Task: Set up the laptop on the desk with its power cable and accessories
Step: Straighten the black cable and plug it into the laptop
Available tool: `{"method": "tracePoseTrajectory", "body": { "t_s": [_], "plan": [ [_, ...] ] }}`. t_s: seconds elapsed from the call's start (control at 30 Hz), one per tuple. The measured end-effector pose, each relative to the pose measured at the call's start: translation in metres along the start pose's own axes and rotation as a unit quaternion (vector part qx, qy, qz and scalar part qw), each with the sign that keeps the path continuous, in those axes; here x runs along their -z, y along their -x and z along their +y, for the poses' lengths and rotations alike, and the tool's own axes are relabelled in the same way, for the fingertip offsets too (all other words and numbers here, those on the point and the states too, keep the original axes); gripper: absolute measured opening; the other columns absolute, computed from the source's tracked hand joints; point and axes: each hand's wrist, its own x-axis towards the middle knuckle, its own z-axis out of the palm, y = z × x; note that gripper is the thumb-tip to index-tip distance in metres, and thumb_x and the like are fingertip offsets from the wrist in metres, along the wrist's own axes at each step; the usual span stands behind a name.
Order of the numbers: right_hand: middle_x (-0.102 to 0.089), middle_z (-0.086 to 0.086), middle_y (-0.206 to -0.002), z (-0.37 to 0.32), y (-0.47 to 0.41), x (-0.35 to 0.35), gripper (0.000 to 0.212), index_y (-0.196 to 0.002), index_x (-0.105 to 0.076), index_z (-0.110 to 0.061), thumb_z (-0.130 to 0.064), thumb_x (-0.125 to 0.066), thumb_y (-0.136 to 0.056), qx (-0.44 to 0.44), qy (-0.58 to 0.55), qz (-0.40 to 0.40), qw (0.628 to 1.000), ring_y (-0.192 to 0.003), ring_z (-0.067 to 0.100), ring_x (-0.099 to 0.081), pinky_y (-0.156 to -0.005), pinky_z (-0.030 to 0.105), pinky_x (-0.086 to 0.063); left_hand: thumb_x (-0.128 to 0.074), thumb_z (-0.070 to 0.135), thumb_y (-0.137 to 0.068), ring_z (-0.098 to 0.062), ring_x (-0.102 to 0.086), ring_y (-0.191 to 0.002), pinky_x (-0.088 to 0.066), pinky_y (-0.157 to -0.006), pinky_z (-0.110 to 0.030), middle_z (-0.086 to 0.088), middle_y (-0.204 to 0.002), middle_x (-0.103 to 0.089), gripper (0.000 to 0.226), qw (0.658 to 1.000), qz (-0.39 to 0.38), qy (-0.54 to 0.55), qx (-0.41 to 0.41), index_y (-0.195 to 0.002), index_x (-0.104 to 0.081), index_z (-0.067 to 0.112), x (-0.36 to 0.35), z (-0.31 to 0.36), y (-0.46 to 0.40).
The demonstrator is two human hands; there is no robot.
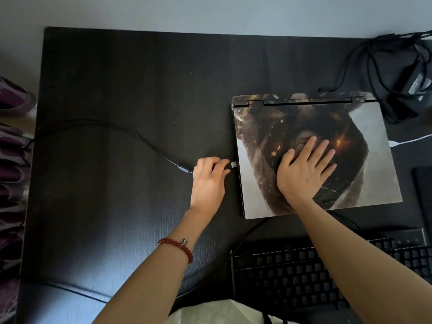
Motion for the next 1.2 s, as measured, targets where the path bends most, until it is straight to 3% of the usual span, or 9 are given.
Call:
{"method": "tracePoseTrajectory", "body": {
  "t_s": [0.13,0.27,0.43,0.53,0.7,0.87,1.2],
  "plan": [
    [-0.005,0.014,-0.156,0.001,0.0,-0.001,0.064,-0.146,-0.009,-0.015,-0.044,-0.019,-0.09,0.0,0.002,0.004,1.0,-0.143,0.034,0.001,-0.114,0.054,0.0,-0.067,-0.002,-0.077,-0.017,-0.041,-0.088,-0.037,-0.071,-0.036,-0.014,-0.087,-0.066,0.02,1.0,0.014,0.011,0.022,-0.096,-0.069,0.001,-0.003,0.0,-0.002],
    [-0.005,0.013,-0.156,0.001,-0.001,-0.002,0.064,-0.146,-0.009,-0.015,-0.044,-0.019,-0.089,0.0,0.003,0.005,1.0,-0.143,0.034,0.001,-0.114,0.055,0.0,-0.065,0.001,-0.078,-0.02,-0.053,-0.089,-0.034,-0.079,-0.035,-0.007,-0.087,-0.069,0.02,0.999,0.012,0.027,0.037,-0.097,-0.07,0.006,-0.001,0.0,-0.006],
    [-0.006,0.014,-0.156,0.0,-0.001,-0.001,0.065,-0.146,-0.01,-0.015,-0.044,-0.018,-0.089,0.0,0.004,0.007,1.0,-0.143,0.035,0.0,-0.114,0.055,-0.001,-0.066,0.003,-0.078,-0.018,-0.056,-0.086,-0.027,-0.086,-0.029,-0.001,-0.084,-0.07,0.018,0.999,0.013,0.009,0.031,-0.095,-0.071,0.009,0.0,0.003,-0.005],
    [-0.006,0.014,-0.156,0.0,0.0,-0.001,0.065,-0.146,-0.01,-0.014,-0.043,-0.018,-0.089,0.0,0.004,0.008,1.0,-0.143,0.035,0.0,-0.114,0.055,-0.001,-0.068,0.003,-0.078,-0.022,-0.059,-0.086,-0.027,-0.086,-0.03,0.0,-0.084,-0.071,0.018,0.999,0.016,0.004,0.028,-0.094,-0.071,0.009,-0.001,0.003,-0.005],
    [-0.007,0.014,-0.156,0.0,0.0,-0.001,0.065,-0.146,-0.009,-0.014,-0.044,-0.018,-0.089,0.001,0.01,0.007,1.0,-0.143,0.035,0.0,-0.114,0.055,-0.001,-0.07,0.004,-0.076,-0.018,-0.045,-0.092,-0.035,-0.079,-0.038,-0.006,-0.085,-0.067,0.017,1.0,0.012,-0.024,0.01,-0.092,-0.071,0.008,-0.001,0.0,-0.007],
    [-0.007,0.014,-0.156,-0.001,0.0,0.0,0.065,-0.146,-0.01,-0.014,-0.043,-0.018,-0.089,0.0,0.01,0.01,1.0,-0.143,0.035,-0.001,-0.114,0.056,-0.002,-0.074,0.001,-0.072,-0.029,-0.057,-0.071,-0.035,-0.071,-0.036,-0.011,-0.073,-0.058,0.019,0.999,-0.012,-0.032,0.018,-0.09,-0.071,0.006,0.001,0.005,-0.01],
    [-0.009,0.016,-0.155,-0.001,0.001,0.0,0.064,-0.146,-0.012,-0.012,-0.042,-0.019,-0.089,0.003,0.009,0.014,1.0,-0.142,0.036,-0.002,-0.114,0.057,-0.003,-0.074,0.004,-0.072,-0.028,-0.056,-0.066,-0.042,-0.067,-0.039,-0.012,-0.071,-0.056,0.019,0.999,-0.04,-0.031,-0.005,-0.09,-0.071,0.004,0.005,0.003,-0.014]
  ]
}}
